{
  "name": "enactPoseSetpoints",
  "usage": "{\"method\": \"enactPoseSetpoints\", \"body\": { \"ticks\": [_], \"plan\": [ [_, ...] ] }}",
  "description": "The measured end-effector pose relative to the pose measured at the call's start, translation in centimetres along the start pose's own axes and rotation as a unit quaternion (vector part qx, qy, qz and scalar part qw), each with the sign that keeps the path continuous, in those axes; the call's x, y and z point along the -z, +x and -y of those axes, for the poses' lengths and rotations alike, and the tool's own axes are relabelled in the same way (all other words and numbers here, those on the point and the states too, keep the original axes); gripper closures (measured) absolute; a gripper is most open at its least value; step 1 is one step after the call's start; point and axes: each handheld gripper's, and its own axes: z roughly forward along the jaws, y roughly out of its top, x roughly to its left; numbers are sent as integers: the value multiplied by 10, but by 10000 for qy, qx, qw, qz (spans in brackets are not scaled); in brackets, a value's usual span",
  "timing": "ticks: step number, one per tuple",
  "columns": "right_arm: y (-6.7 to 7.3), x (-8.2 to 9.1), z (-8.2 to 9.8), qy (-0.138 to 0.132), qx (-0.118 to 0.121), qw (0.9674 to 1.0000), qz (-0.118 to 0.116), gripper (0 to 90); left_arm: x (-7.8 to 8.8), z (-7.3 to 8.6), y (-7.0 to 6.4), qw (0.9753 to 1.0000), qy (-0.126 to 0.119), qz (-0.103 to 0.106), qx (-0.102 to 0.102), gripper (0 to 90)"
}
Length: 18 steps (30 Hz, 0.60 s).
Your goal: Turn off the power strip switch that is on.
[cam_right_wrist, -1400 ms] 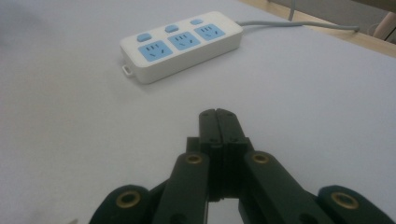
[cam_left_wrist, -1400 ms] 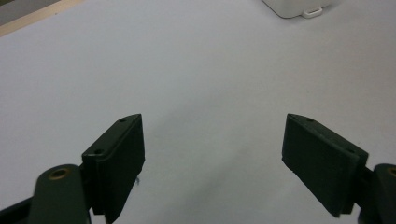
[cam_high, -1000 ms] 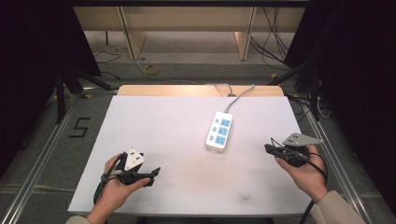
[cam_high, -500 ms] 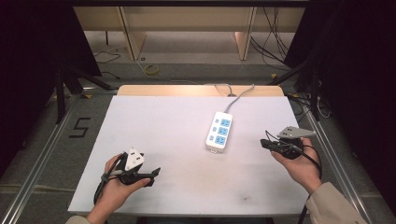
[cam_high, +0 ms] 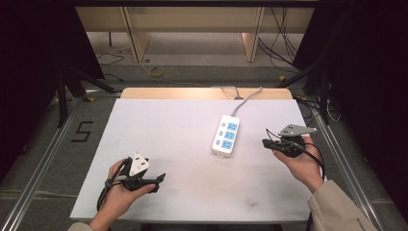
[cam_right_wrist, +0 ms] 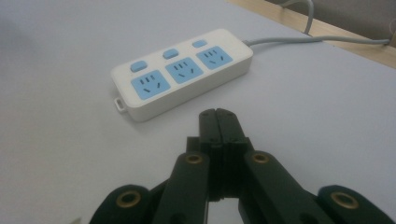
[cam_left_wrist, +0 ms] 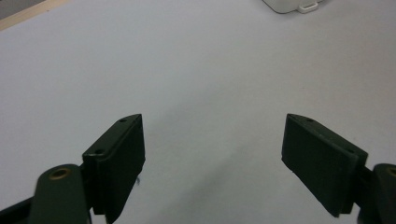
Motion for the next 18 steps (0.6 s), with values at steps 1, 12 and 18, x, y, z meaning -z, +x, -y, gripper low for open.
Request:
{"method": "enactPoseSetpoints", "body": {
  "ticks": [1, 12, 18],
  "plan": [
    [0, -1, -1, -7, 1, 10000, -5, 900, 0, 0, 0, 10000, 0, 2, -3, 212],
    [-2, -14, -7, 69, -29, 10000, -38, 900, 0, 0, 0, 10000, 3, 13, -28, 213],
    [-5, -17, -9, 89, -60, 9999, -55, 900, -1, 0, -1, 10000, -4, 11, -24, 213]
  ]
}}
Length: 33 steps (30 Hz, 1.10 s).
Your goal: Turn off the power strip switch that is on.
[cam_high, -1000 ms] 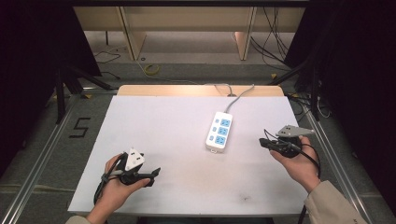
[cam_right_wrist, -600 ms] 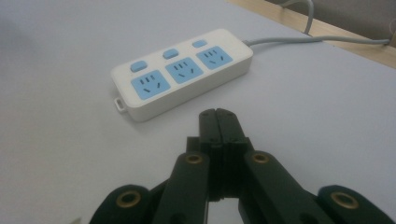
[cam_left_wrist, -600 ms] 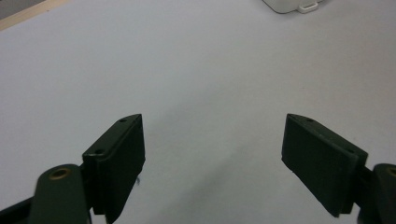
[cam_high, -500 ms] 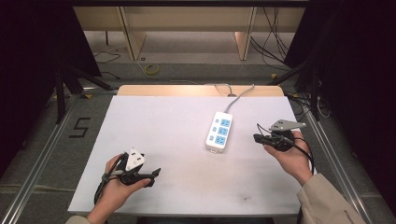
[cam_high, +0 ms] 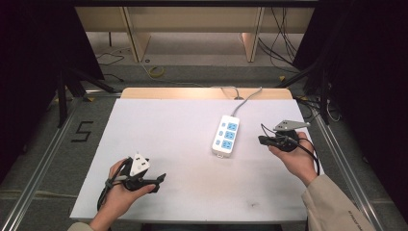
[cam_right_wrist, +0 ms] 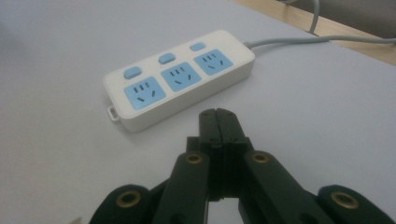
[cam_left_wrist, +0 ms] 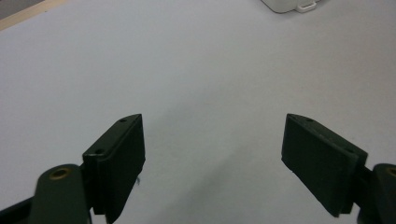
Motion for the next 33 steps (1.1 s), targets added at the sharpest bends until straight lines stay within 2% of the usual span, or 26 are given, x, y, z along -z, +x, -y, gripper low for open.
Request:
{"method": "enactPoseSetpoints", "body": {
  "ticks": [33],
  "plan": [
    [2, -35, -30, 112, 106, 9999, -41, 900, -1, 0, -1, 10000, 42, 35, -63, 210]
  ]
}}
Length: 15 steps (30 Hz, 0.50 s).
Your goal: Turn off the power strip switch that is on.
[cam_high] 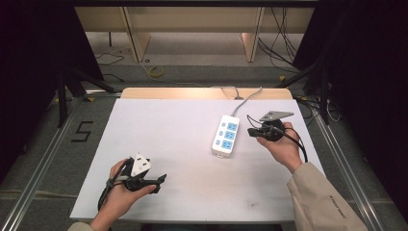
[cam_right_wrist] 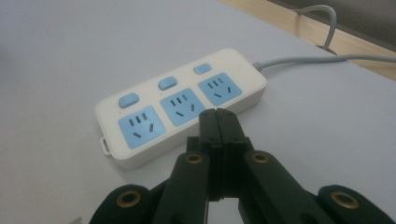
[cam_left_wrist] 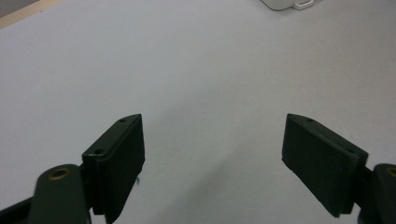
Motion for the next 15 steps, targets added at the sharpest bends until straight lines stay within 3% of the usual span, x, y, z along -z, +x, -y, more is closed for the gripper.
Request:
{"method": "enactPoseSetpoints", "body": {
  "ticks": [15],
  "plan": [
    [-1, -20, -13, 71, -37, 9999, -88, 900, 0, 0, -1, 10000, 9, 19, -12, 208]
  ]
}}
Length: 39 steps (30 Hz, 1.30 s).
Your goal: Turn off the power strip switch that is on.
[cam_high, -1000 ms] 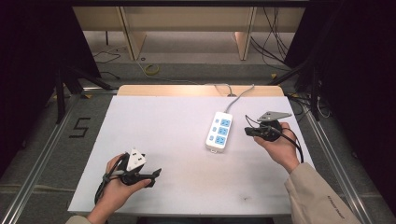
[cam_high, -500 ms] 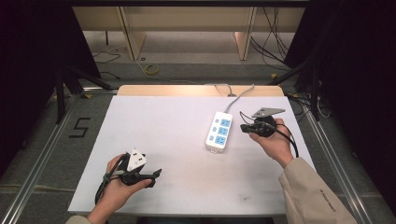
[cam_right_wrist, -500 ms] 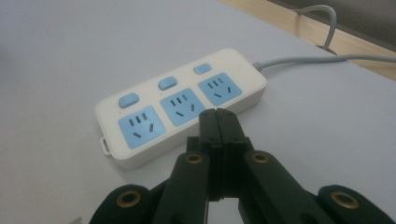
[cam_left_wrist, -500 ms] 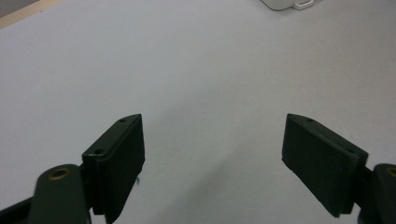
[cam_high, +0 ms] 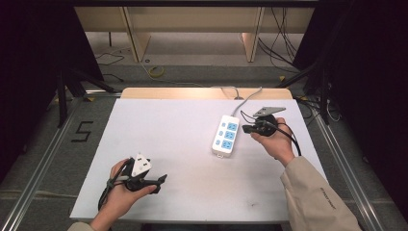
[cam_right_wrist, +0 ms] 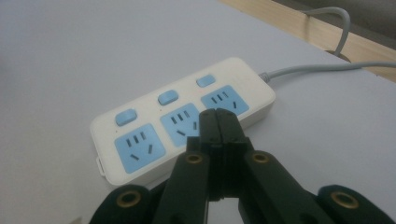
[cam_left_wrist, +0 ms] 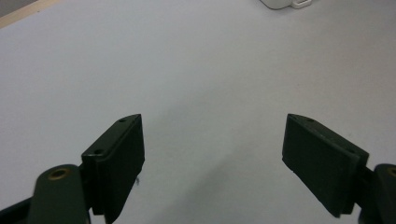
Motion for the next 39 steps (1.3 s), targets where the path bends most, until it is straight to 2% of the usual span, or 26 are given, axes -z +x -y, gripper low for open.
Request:
{"method": "enactPoseSetpoints", "body": {
  "ticks": [39],
  "plan": [
    [-10, -45, -23, 364, -70, 9993, 57, 900, -1, 0, -1, 10000, 18, 19, -6, 208]
  ]
}}
